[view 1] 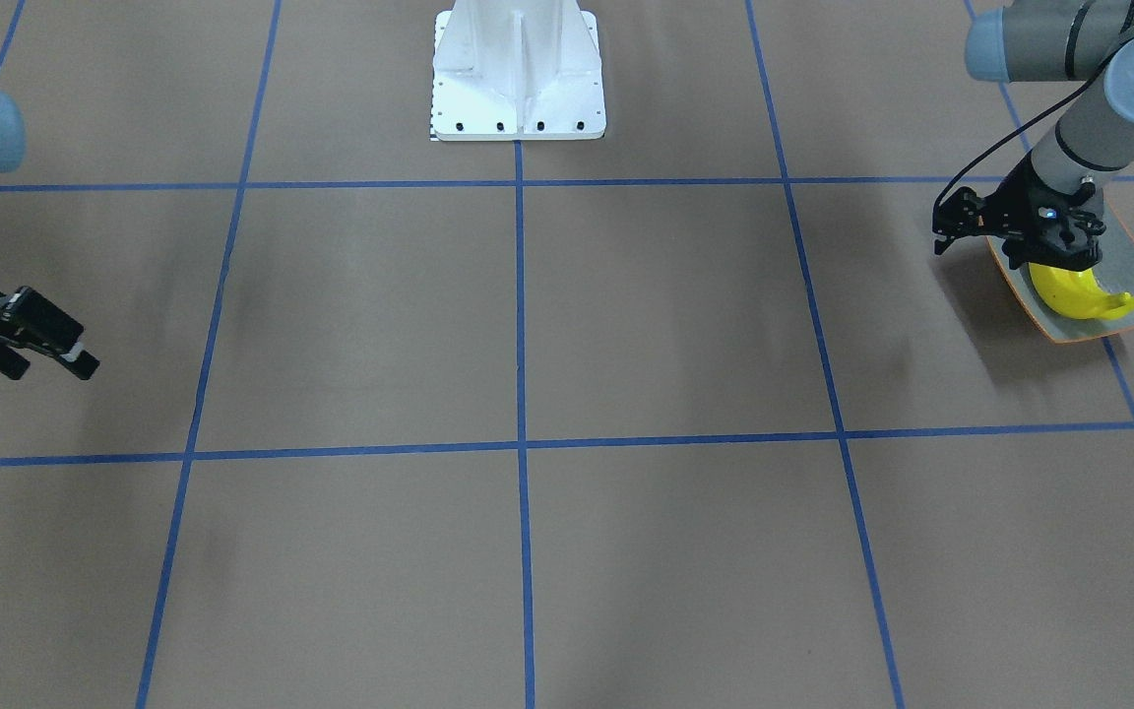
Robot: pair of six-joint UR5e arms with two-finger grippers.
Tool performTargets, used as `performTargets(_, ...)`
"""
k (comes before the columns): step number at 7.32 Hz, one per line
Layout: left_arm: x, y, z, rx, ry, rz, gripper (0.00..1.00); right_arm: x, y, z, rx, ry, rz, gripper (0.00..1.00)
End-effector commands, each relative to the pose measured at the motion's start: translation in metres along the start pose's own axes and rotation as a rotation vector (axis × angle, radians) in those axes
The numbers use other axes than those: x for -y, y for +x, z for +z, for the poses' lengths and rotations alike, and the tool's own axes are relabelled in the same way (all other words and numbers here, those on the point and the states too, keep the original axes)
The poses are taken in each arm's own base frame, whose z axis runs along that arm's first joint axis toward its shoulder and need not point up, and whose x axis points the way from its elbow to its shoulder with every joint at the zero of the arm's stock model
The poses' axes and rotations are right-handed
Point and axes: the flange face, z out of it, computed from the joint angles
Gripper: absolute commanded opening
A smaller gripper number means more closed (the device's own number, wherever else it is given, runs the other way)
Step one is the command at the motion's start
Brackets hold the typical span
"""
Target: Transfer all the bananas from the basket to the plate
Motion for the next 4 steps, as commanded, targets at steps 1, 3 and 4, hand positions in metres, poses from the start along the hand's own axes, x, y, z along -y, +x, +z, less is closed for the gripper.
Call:
performTargets(1, 0.010, 0.010, -0.003, -0.020, 0.009, -0.027, 0.99, -0.010, 0.130, -0.038, -0.124, 0.036, -0.081, 1.00)
performTargets(3, 0.010, 0.010, -0.002, -0.019, 0.008, -0.043, 0.99, -0.047, 0.232, -0.076, -0.199, 0.032, -0.095, 1.00)
performTargets(4, 0.011, 0.011, -0.003, -0.022, 0.012, -0.063, 0.99, -0.078, 0.282, -0.097, -0.238, 0.017, -0.179, 1.00)
